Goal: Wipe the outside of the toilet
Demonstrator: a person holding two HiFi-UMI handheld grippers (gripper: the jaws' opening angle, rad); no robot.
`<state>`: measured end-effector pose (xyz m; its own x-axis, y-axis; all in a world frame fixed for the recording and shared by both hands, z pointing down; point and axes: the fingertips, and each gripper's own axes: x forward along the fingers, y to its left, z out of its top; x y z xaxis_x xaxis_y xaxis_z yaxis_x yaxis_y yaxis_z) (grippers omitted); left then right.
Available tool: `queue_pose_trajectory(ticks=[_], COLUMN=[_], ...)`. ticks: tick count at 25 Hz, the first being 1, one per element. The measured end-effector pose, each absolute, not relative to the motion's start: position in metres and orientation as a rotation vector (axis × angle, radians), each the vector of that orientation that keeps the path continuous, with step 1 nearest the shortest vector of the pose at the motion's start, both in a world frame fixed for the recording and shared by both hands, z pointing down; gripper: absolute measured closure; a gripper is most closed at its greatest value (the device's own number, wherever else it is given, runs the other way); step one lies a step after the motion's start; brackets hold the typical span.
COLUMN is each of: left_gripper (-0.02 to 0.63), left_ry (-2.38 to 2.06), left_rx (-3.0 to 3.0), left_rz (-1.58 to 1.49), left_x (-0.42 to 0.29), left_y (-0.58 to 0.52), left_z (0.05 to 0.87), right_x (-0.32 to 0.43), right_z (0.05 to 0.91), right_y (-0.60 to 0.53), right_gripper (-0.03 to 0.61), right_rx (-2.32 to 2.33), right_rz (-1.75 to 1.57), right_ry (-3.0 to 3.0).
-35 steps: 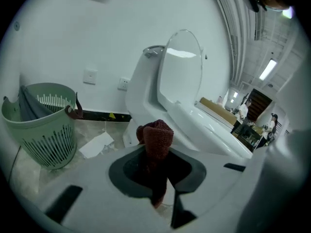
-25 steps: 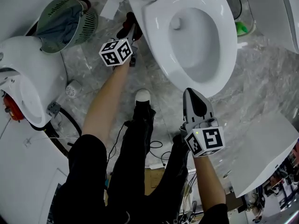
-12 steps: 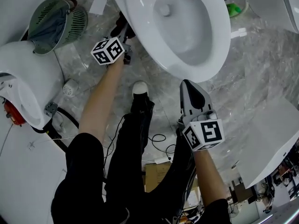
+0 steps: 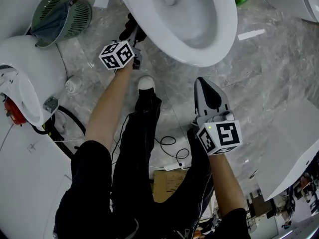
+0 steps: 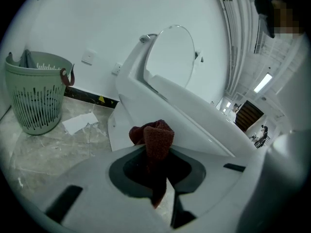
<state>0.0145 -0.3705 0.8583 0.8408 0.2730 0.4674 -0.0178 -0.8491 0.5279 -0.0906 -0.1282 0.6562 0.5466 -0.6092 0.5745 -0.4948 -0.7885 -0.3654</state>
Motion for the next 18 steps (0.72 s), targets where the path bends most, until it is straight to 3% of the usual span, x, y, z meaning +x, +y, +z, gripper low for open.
queue_pose_trajectory(ticks=[18], left_gripper=[0.560], left_ry=[0.140], left_rx=[2.488], left_rz=[0.825], left_x=[-0.072], left_y=[-0.249], left_z=[0.855], right_x=[-0.158], right_z=[0.651], right_y=[-0.014], right_gripper=[0.575], right_rx=[-2.582], right_rz=[-1.084], right_ry=[0.942])
